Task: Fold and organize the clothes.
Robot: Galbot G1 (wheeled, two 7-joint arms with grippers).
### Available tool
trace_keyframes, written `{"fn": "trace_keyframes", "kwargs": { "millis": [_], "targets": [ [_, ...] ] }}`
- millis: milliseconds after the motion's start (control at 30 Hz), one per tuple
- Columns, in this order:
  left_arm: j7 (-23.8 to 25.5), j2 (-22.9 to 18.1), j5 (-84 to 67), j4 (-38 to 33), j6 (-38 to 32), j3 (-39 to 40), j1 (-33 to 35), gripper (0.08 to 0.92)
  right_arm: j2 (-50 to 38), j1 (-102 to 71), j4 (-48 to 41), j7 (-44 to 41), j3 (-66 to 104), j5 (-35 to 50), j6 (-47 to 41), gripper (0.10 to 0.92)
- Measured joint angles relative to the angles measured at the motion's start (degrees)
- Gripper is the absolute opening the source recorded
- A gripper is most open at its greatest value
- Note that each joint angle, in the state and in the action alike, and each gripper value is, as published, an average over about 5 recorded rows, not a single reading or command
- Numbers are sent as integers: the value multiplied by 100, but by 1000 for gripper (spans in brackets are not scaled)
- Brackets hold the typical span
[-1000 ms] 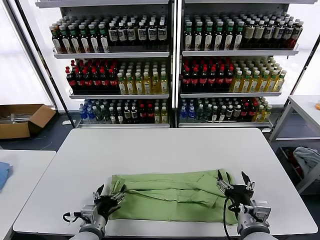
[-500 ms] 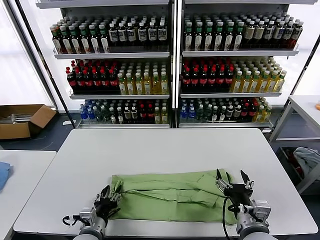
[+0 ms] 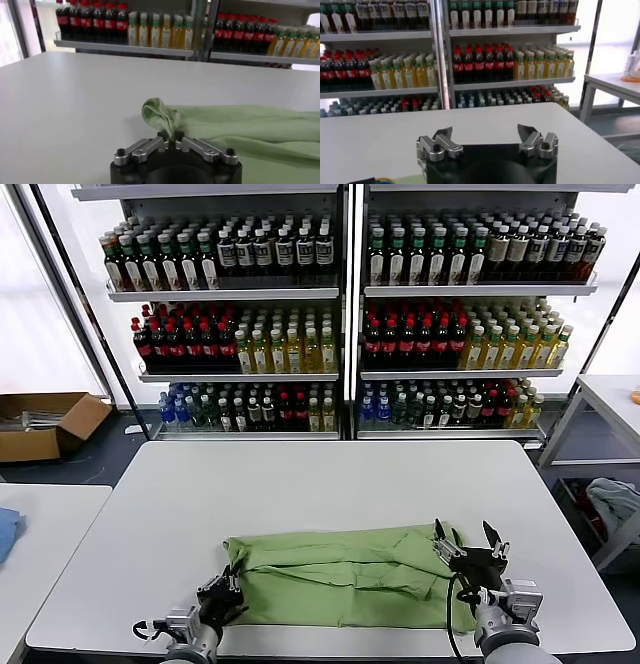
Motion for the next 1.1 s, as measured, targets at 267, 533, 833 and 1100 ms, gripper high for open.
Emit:
{"fn": "trace_keyframes", "kwargs": {
  "millis": [267, 533, 833, 1100],
  "targets": [
    [44, 375, -141, 20, -140, -568, 79, 105, -66, 125, -86, 6, 24, 68, -10, 823],
    [184, 1687, -762, 539, -362, -2131, 314, 105, -29, 261, -158, 5, -75, 67, -10, 823],
    [369, 2911, -1174, 1249, -449, -3440, 473, 105, 44, 250, -152, 5, -131, 23, 15, 823],
    [352, 2814, -1103, 896, -326, -3193, 276, 105, 74, 87, -60, 8, -62, -38, 88, 823]
  ]
}}
